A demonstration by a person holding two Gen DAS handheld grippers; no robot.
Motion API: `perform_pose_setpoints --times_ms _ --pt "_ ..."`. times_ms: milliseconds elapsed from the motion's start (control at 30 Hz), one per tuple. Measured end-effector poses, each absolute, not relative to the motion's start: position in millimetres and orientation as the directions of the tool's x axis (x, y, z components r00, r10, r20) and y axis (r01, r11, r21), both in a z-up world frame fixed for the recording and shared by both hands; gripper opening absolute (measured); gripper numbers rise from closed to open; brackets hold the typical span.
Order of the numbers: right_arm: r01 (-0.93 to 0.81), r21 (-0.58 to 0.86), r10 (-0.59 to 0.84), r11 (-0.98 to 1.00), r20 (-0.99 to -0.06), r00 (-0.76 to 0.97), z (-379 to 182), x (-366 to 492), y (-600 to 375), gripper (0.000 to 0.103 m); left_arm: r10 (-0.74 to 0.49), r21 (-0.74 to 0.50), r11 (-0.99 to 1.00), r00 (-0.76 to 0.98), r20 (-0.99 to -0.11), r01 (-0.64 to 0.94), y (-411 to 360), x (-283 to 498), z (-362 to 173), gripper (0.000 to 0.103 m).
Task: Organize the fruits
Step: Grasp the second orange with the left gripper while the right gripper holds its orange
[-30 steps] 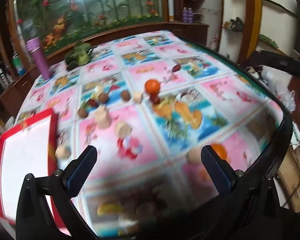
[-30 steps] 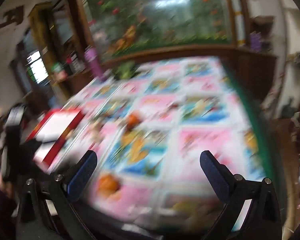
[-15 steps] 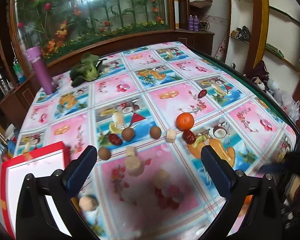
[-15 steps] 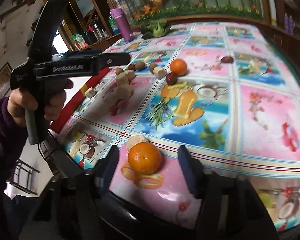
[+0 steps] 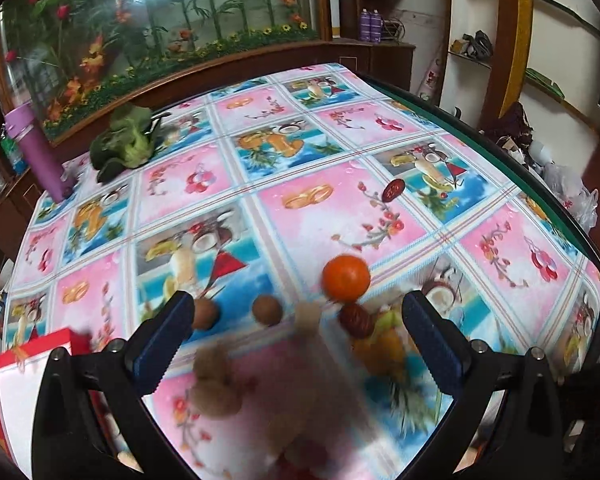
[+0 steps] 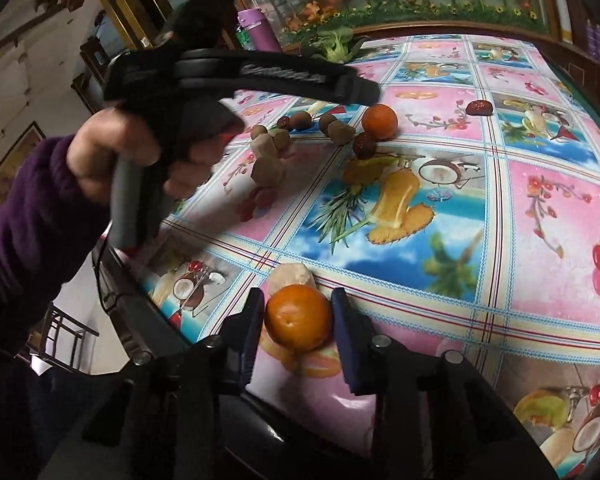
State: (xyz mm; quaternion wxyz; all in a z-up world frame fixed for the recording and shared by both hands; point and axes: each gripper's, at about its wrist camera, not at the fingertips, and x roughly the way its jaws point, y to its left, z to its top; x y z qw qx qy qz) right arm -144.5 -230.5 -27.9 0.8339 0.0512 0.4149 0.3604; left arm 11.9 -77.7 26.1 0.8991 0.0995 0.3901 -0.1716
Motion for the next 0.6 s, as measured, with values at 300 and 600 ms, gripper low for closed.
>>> perform_pose_setpoints --times_ms 300,600 --pt "-0.567 0.400 0.659 0.720 -0.650 0.379 -28 -144 -232 0.032 -0.216 0.072 0.891 0.557 -0.802 0.449 -105 44 4 0.081" --pt "-0.562 0.414 0.666 0.716 -0.645 0.374 -30 -142 -233 0.032 -0.253 0.010 0.882 0.492 -0.833 0.470 -110 51 -14 0.054"
